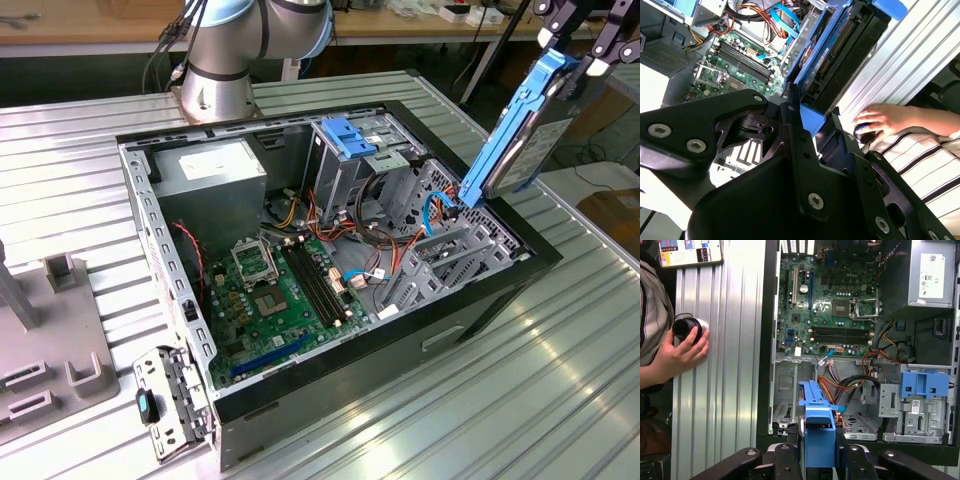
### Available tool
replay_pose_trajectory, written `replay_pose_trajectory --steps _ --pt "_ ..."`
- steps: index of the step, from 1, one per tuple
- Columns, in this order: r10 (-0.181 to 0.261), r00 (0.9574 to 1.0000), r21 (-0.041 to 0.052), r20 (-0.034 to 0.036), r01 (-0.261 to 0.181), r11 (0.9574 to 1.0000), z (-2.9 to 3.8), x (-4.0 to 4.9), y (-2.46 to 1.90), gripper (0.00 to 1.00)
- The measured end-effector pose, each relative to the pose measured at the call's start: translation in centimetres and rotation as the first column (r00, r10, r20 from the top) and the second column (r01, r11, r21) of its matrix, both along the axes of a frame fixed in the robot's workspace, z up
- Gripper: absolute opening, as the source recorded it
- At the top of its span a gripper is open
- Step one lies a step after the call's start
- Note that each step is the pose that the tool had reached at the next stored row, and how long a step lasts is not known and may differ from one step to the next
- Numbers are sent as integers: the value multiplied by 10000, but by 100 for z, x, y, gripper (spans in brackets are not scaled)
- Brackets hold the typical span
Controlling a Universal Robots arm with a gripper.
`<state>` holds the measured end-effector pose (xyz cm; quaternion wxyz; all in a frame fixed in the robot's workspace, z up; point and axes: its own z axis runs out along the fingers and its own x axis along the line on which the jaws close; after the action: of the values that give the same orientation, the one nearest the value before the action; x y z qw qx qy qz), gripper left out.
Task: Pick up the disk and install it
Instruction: 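Insert the disk into the insertion slot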
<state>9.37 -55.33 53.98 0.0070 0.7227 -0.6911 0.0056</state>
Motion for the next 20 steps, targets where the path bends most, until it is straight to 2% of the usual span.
replay_pose_trajectory --steps 3,7,12,20 --pt "0 10000 -2 0 0 10000 -25 0 0 36" --pt "-1 10000 -3 0 1 10000 -25 0 4 36" --pt "0 10000 -2 0 0 10000 -28 -6 42 36" --pt "0 10000 -2 0 0 10000 -28 -6 47 36"
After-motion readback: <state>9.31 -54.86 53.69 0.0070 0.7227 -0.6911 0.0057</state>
